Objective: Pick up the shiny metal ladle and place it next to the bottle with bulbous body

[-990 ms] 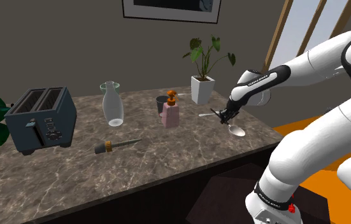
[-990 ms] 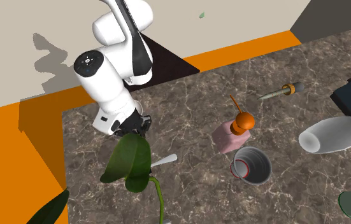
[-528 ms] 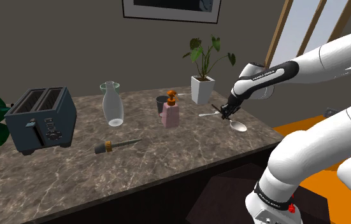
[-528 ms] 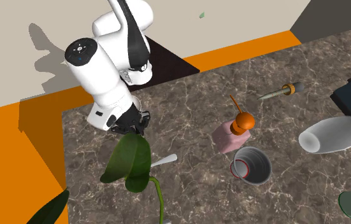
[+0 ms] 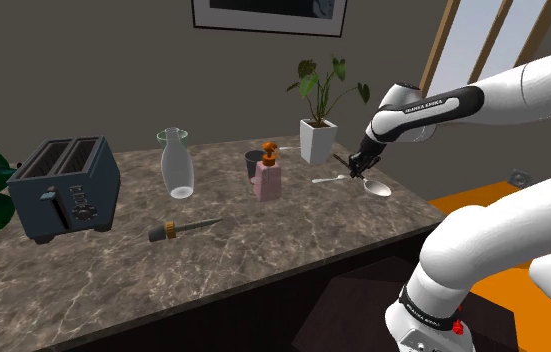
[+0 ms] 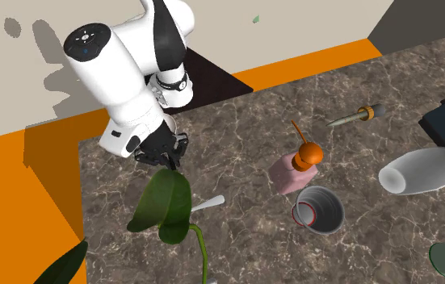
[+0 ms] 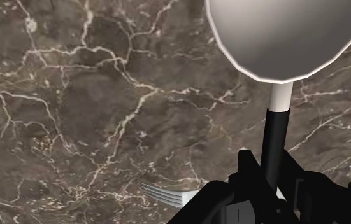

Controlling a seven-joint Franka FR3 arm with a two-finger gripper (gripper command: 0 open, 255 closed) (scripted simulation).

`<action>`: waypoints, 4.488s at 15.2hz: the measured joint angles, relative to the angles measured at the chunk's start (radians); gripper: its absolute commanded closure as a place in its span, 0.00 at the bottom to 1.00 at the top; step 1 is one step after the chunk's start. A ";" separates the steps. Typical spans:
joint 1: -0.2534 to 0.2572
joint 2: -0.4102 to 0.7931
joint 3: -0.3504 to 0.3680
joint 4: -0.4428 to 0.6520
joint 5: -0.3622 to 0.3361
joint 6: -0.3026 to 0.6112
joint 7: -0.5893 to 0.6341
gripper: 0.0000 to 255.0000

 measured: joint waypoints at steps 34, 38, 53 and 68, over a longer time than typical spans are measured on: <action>0.014 -0.086 0.107 0.395 0.044 -0.481 0.039 1.00; 0.019 -0.076 0.111 0.457 0.051 -0.532 0.038 1.00; 0.077 0.001 0.251 0.579 0.109 -0.588 0.196 1.00; 0.179 0.253 0.492 0.768 0.160 -0.534 0.514 1.00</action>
